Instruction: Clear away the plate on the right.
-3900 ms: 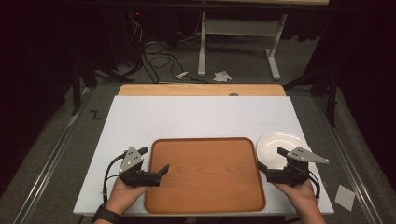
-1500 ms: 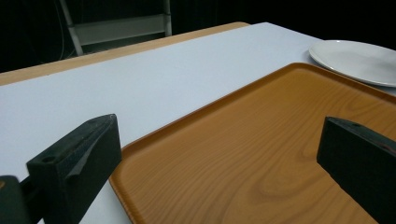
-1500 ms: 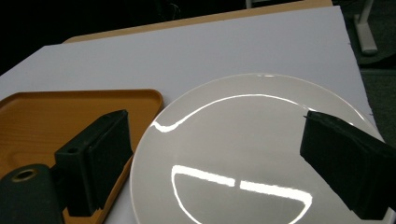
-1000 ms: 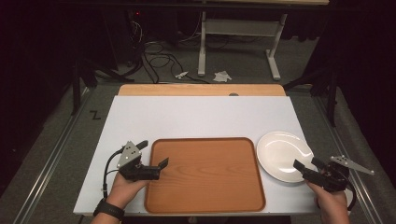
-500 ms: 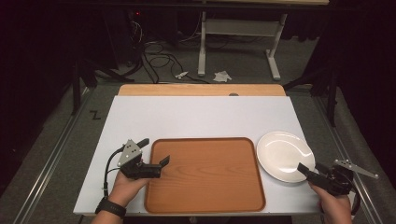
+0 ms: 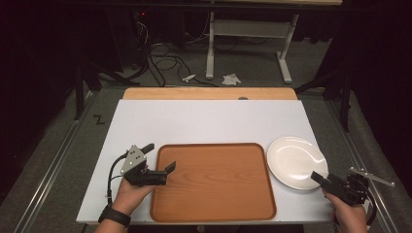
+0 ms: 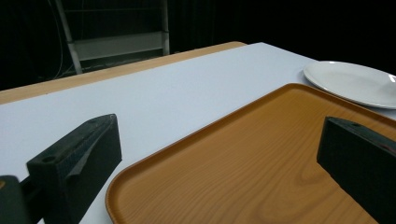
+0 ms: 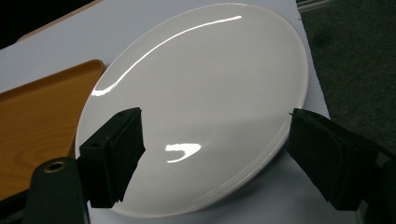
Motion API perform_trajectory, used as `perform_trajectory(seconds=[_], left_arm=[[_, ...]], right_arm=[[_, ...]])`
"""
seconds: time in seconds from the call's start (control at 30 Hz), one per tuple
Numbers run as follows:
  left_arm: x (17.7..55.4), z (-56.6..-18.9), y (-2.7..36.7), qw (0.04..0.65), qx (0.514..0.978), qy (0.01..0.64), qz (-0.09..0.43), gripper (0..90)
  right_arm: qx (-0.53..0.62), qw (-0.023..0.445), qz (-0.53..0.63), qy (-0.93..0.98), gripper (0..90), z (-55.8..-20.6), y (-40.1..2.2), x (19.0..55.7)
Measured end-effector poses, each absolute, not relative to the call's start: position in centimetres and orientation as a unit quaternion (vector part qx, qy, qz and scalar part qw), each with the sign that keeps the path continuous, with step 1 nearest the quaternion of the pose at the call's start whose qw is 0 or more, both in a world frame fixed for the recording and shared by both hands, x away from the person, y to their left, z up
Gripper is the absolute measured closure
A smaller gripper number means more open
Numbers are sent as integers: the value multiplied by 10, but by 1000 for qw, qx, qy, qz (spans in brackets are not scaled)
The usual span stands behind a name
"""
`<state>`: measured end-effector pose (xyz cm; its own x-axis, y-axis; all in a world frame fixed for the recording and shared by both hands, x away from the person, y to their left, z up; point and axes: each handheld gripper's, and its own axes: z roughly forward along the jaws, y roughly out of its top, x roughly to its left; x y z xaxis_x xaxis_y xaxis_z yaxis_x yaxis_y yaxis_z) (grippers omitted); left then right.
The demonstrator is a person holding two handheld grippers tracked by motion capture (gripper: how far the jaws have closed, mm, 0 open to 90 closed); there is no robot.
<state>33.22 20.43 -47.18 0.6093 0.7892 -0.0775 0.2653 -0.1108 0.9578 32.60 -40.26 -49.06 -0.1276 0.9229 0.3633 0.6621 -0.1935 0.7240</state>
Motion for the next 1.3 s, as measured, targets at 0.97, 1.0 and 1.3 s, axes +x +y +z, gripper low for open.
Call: perform_trajectory(seconds=[0.97, 1.0, 1.3], left_arm=[[330, -472, 203, 550, 712, 367, 239, 5], [330, -472, 203, 549, 712, 367, 239, 5], [329, -471, 203, 551, 711, 366, 238, 5]], right_arm=[[721, 13, 454, 524, 358, -502, -419, 334], [721, 13, 454, 524, 358, -502, -419, 334], [721, -3, 457, 521, 456, -506, -420, 336]])
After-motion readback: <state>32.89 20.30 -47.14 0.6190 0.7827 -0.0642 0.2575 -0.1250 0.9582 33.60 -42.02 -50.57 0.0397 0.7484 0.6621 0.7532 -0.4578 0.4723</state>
